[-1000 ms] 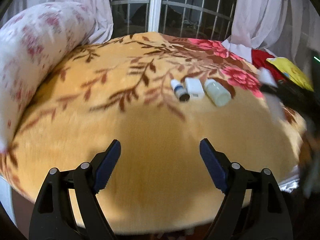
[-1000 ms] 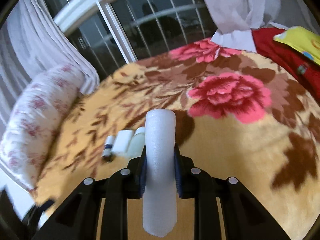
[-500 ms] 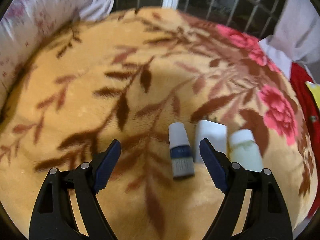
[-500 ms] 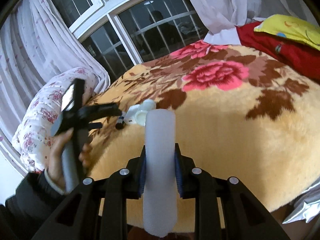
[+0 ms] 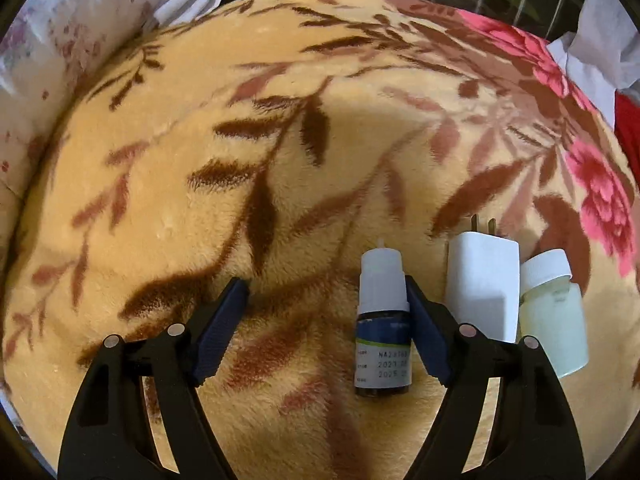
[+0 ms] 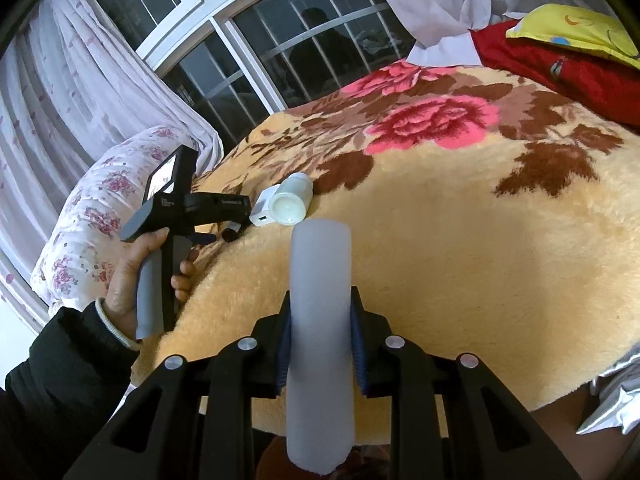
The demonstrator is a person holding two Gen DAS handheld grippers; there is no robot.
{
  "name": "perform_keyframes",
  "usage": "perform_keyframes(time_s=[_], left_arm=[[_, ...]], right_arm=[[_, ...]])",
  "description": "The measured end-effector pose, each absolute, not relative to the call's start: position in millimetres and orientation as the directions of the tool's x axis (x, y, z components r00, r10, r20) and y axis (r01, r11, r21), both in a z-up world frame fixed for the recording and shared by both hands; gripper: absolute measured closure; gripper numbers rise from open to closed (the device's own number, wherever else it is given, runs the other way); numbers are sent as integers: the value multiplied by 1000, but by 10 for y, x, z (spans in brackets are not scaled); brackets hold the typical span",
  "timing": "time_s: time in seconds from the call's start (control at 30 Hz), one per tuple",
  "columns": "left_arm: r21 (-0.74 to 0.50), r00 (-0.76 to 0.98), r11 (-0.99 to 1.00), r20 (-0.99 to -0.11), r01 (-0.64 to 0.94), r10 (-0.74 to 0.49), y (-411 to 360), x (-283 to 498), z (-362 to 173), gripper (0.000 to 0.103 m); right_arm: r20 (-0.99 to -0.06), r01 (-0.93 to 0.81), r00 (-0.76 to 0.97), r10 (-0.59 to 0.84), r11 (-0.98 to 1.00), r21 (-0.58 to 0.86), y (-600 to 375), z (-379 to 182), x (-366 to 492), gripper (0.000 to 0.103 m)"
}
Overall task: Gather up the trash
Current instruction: 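Grasp the small blue eye-drop bottle with the left tool while the right tool holds the tube, then lower both tools over the orange bin and release the eye-drop bottle and tube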
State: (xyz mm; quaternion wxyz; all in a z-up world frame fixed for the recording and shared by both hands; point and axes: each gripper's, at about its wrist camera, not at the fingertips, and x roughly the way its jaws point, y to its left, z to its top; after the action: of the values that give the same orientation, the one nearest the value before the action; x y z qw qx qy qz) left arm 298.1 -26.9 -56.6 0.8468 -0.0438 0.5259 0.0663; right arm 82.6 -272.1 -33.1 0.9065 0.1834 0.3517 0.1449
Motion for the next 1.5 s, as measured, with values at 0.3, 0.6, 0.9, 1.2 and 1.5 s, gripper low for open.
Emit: perform_keyframes(time_s=[0.3, 0.6, 0.9, 1.2, 1.5], left_arm=[[27, 510, 994, -857, -103, 76, -452, 2908, -541, 74], [-2, 570, 995, -820, -101, 56, -436, 2819, -476, 80], [23, 679, 998, -732, -59, 58, -492, 2332, -172, 80], [28, 713, 999, -701, 18, 7, -426, 1279, -5, 80], [-9, 671, 996, -739, 92, -69, -241, 162, -227, 80]], right_arm=[[-588, -123, 718, 374, 898, 422, -2742, -314, 786, 78], [-604, -100, 706, 370, 897, 431, -2703, -361, 756, 78], [-605, -140, 699, 381, 903, 406, -2502, -266, 653, 78], [-604, -217, 688, 404, 907, 360, -2195, -177, 250, 78], [-640, -316, 637, 429, 903, 291, -1921, -309, -393, 78]])
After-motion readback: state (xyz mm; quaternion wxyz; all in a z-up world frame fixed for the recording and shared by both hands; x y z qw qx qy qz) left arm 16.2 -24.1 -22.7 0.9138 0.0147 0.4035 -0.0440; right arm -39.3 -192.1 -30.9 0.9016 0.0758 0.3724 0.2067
